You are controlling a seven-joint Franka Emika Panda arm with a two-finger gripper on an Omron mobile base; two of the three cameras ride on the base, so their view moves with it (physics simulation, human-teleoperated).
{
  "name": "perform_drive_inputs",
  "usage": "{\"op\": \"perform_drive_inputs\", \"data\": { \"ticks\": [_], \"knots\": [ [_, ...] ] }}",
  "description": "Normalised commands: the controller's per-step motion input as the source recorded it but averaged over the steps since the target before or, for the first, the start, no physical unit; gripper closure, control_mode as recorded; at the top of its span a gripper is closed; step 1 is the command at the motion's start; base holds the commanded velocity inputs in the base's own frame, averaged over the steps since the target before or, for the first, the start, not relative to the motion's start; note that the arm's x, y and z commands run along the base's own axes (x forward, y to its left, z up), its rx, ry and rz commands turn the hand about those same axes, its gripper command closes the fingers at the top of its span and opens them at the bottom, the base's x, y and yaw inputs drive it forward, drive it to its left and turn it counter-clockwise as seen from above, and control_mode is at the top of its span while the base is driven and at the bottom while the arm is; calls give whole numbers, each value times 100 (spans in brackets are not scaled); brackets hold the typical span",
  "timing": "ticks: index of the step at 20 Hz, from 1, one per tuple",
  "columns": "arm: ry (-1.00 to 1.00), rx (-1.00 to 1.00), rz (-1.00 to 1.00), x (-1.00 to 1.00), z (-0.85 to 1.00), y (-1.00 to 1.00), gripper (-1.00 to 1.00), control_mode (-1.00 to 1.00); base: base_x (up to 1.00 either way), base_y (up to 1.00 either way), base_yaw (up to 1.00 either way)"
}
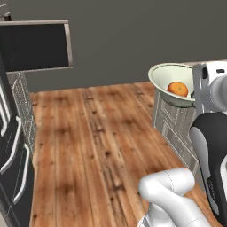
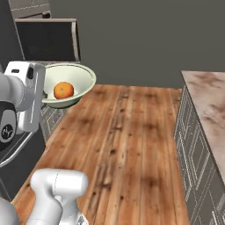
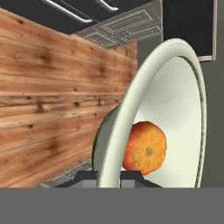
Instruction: Pick the squash from the sink and place it in the bowl. Then pick the bowl and place it in the microwave. Then close the microwave door and press the start button.
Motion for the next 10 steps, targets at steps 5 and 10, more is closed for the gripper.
{"op": "perform_drive_inputs", "data": {
  "ticks": [5, 10],
  "knots": [
    [0, 0, 0, 0, 0, 0, 100, 100, 100, -39, 14],
    [0, 0, 0, 0, 0, 0, 100, 100, 100, -39, 15]
  ]
}}
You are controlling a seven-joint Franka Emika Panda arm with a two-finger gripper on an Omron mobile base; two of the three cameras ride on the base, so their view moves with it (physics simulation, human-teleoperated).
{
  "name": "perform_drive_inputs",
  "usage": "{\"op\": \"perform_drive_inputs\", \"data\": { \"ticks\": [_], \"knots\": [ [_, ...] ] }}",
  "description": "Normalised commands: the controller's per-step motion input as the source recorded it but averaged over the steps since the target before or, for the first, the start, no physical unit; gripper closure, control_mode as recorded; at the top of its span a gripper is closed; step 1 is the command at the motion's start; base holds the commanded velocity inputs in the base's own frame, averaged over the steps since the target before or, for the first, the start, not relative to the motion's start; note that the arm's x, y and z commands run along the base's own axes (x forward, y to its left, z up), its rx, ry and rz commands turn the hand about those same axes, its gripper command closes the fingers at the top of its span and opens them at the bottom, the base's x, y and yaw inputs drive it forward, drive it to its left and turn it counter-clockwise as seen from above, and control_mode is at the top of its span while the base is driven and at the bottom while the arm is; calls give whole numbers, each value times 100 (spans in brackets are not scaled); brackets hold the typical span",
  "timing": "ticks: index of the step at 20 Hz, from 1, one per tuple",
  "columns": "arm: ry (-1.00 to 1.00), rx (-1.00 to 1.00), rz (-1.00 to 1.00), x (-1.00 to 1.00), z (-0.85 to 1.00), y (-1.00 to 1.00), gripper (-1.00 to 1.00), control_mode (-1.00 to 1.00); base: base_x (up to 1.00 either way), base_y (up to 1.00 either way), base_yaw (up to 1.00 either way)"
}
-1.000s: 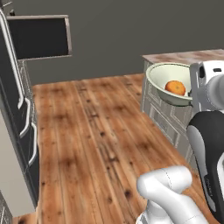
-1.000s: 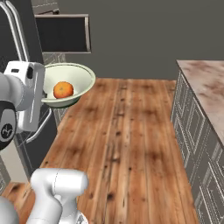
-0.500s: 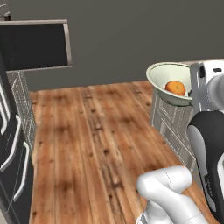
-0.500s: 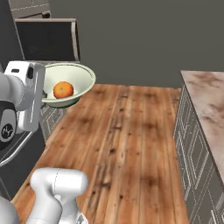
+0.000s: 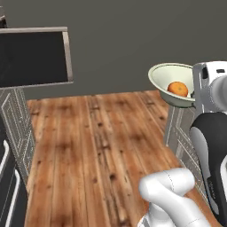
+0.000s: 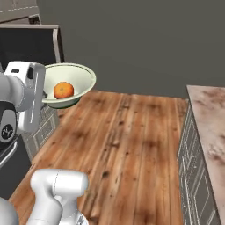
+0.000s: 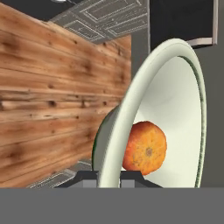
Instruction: Pick the squash from the sink and place it in the bowl. Then pick the bowl and place it in the microwave. Then close the microwave door and press the start button.
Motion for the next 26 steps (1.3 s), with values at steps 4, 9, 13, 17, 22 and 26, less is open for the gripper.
{"op": "perform_drive_inputs", "data": {
  "ticks": [4, 9, 13, 17, 22, 26],
  "knots": [
    [0, 0, 0, 0, 0, 0, 100, 100, 100, -37, 15],
    [0, 0, 0, 0, 0, 0, 100, 100, 100, -37, 16],
    [0, 0, 0, 0, 0, 0, 100, 100, 100, -41, 22],
    [0, 0, 0, 0, 0, 0, 100, 100, 100, -37, 32],
    [0, 0, 0, 0, 0, 0, 100, 100, 77, -30, 47],
    [0, 0, 0, 0, 0, 0, 100, 100, 54, -32, 57]
  ]
}}
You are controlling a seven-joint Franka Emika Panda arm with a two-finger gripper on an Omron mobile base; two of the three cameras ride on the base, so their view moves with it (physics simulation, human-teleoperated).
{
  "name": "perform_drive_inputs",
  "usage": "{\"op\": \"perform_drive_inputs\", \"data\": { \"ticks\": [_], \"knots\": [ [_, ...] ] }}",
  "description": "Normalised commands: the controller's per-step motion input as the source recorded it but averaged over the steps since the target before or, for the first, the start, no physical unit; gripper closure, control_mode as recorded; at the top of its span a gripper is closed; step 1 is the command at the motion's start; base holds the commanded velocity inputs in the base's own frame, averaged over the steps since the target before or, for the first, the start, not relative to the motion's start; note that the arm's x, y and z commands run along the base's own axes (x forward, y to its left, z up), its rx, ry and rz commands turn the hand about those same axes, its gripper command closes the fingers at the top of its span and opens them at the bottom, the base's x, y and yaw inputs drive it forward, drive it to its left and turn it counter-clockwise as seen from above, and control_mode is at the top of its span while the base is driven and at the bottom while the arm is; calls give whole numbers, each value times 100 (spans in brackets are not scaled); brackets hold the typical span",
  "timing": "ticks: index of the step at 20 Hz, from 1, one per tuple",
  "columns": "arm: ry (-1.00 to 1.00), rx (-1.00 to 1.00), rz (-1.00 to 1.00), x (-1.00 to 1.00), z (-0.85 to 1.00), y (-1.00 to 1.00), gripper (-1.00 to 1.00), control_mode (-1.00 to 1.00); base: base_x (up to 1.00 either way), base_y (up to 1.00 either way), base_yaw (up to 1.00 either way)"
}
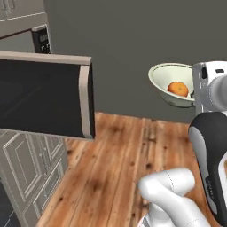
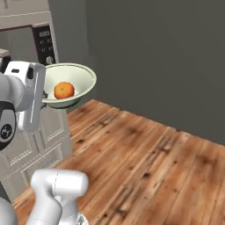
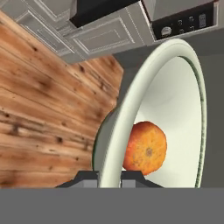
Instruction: Pick the squash from the sink and place it in the bowl. Then pick the bowl and place it in the microwave. Then close the microwave door and press the start button.
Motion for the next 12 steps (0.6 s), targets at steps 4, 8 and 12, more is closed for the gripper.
{"op": "perform_drive_inputs", "data": {
  "ticks": [4, 8, 12],
  "knots": [
    [0, 0, 0, 0, 0, 0, 100, 100, 45, -38, 61],
    [0, 0, 0, 0, 0, 0, 100, 100, 43, -41, 61],
    [0, 0, 0, 0, 0, 0, 100, 100, 32, -46, 60]
  ]
}}
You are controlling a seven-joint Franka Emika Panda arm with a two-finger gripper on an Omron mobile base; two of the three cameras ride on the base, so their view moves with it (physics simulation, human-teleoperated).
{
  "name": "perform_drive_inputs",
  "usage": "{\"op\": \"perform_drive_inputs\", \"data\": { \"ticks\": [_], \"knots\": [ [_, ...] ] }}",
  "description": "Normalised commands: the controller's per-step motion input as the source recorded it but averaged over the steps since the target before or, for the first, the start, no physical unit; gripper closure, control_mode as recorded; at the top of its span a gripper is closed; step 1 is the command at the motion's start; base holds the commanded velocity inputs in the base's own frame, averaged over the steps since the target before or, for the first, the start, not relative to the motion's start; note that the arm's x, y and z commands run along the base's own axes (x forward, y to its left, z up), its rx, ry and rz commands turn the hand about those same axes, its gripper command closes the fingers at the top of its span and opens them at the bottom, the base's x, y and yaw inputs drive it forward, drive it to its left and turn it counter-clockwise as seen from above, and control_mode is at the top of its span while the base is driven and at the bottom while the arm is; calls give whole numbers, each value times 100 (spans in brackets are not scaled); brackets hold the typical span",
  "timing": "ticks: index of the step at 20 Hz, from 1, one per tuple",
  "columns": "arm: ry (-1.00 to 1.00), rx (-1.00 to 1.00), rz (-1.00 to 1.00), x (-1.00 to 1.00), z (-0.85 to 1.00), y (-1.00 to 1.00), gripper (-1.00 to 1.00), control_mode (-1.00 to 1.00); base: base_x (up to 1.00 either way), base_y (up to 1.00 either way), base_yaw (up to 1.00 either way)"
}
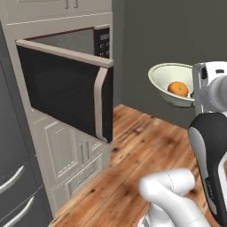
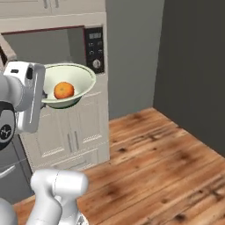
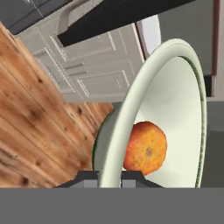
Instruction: Pick the squash from the sink and place it in the bowl. Then pick the bowl and place it in the microwave. Then close the microwave door and press the start button.
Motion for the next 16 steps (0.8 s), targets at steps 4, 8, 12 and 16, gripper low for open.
{"op": "perform_drive_inputs", "data": {
  "ticks": [4, 8, 12, 16],
  "knots": [
    [0, 0, 0, 0, 0, 0, 100, 100, 31, -53, 56],
    [0, 0, 0, 0, 0, 0, 100, 100, 32, -62, 51],
    [0, 0, 0, 0, 0, 0, 100, 100, 22, -64, 49],
    [0, 0, 0, 0, 0, 0, 100, 100, 29, -60, 52]
  ]
}}
